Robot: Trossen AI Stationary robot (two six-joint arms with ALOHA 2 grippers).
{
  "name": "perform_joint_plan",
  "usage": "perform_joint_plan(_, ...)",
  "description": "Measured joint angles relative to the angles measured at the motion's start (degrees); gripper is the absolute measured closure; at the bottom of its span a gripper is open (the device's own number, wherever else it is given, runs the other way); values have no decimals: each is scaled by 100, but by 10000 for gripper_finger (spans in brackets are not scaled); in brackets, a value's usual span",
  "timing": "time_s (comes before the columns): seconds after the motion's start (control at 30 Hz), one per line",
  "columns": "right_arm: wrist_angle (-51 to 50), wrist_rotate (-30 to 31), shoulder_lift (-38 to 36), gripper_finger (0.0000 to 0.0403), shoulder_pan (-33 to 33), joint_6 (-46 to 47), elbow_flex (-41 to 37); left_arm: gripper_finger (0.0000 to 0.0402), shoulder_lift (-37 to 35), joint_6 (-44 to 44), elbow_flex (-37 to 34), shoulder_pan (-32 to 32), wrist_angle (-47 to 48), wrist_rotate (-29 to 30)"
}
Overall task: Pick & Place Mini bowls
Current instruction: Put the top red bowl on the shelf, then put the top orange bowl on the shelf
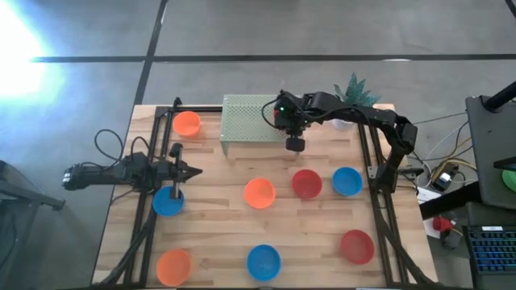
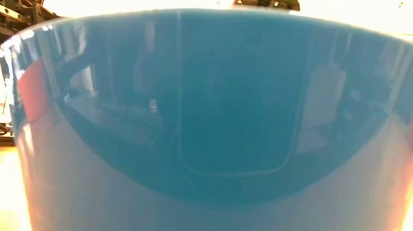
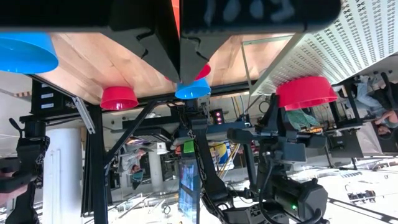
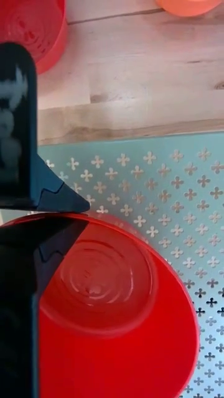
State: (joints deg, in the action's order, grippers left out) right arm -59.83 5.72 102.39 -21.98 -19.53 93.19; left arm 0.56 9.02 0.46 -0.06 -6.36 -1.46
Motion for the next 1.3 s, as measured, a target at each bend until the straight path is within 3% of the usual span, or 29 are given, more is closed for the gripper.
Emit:
perform_joint_plan(0.33, 23, 23, 2, 317, -2, -50, 0, 401, 0, 0, 1, 1, 0, 0)
perform_joint_plan(0.5, 1, 25, 0, 301, -2, -59, 75, 401, 2, 0, 1, -1, 1, 1)
perform_joint_plan(0.83, -134, 21, -280, 313, 9, 56, 785, 401, 1, 0, 1, -1, -1, 0)
perform_joint_plan(1.3, -154, 4, -1429, 335, 282, 2, 741, 401, 0, 0, 1, -1, -1, -1)
